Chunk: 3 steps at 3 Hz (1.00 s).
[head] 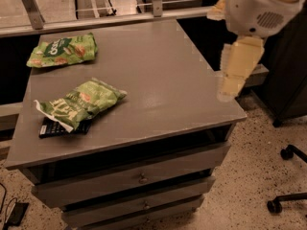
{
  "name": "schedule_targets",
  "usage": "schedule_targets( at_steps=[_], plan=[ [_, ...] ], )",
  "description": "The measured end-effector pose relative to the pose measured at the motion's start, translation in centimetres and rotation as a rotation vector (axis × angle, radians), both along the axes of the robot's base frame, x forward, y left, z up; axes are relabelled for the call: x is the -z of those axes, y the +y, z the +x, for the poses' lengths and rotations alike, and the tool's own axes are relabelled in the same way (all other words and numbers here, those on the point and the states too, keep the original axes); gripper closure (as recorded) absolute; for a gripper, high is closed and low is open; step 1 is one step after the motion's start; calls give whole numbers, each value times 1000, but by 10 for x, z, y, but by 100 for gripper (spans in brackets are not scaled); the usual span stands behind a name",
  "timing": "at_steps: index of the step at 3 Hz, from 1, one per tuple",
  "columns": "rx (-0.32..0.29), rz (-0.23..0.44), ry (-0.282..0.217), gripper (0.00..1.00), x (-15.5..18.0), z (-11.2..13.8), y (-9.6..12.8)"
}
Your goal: Pick green jalapeno chip bag
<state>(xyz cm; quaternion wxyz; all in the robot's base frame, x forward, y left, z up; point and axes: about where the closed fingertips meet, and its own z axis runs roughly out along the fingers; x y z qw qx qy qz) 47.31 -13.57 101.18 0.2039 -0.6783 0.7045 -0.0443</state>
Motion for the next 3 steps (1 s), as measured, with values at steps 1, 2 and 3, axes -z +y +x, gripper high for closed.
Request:
schedule_targets(
  at_steps=[1,2,3],
  plan=[
    [-207,15,-25,0,-15,16,85],
    [-427,65,-6,0,-10,10,181],
    [-598,120,44,0,15,-11,268]
  ],
)
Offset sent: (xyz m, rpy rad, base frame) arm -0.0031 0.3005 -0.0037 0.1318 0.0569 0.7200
